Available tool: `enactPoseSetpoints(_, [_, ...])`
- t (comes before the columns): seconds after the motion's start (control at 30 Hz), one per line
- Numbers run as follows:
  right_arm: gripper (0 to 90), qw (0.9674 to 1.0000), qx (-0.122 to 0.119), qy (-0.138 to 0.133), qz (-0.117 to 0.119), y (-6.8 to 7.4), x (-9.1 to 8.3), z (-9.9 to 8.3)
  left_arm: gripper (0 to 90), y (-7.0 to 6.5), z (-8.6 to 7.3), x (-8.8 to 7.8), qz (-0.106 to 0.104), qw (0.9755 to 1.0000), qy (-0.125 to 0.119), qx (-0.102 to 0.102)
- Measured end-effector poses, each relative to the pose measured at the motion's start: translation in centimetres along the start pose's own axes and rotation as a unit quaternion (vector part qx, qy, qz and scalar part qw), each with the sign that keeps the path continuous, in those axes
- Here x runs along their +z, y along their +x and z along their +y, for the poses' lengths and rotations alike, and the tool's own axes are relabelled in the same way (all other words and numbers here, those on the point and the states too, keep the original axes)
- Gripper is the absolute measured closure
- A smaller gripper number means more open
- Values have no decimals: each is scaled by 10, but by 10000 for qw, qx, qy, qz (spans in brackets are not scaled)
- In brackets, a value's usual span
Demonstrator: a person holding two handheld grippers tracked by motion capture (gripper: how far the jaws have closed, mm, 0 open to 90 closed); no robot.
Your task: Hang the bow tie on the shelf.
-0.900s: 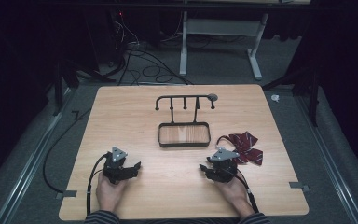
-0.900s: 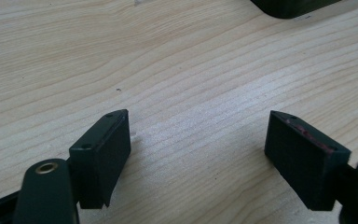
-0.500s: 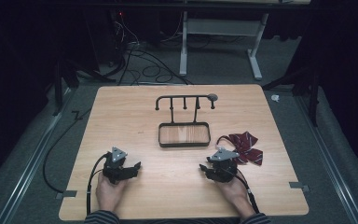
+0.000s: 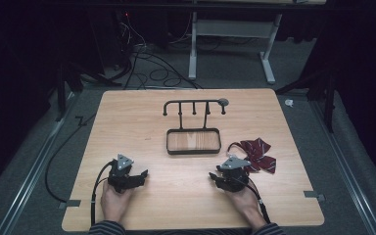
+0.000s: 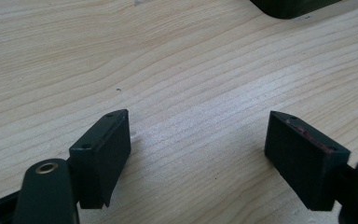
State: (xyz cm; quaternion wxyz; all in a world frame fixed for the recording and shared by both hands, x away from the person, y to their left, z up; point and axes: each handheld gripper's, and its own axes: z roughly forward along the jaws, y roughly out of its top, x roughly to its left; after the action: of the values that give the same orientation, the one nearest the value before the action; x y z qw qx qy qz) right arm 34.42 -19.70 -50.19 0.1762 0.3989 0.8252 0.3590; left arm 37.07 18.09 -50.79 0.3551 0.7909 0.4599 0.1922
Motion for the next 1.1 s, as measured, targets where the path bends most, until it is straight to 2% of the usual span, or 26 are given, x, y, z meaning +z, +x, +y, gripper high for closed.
enactPoseSetpoints(0.17, [602,9999,8,-130,18,0,-7,1,231,0,0,0,-2,10000,1,2])
enactPoseSetpoints(0.33, [615,9997,79,-211,19,-6,-18,3,231,1,0,0,-3,10000,14,5])
enactPoseSetpoints(0.47, [628,9997,33,-220,-47,-10,-27,3,231,1,0,0,0,10000,17,7])
enactPoseSetpoints(0.83, [665,9992,250,-297,-62,-27,-43,0,231,1,0,0,1,10000,15,7])
enactPoseSetpoints(1.1, [706,9980,483,-381,-131,-46,-53,4,231,1,0,0,5,10000,20,11])
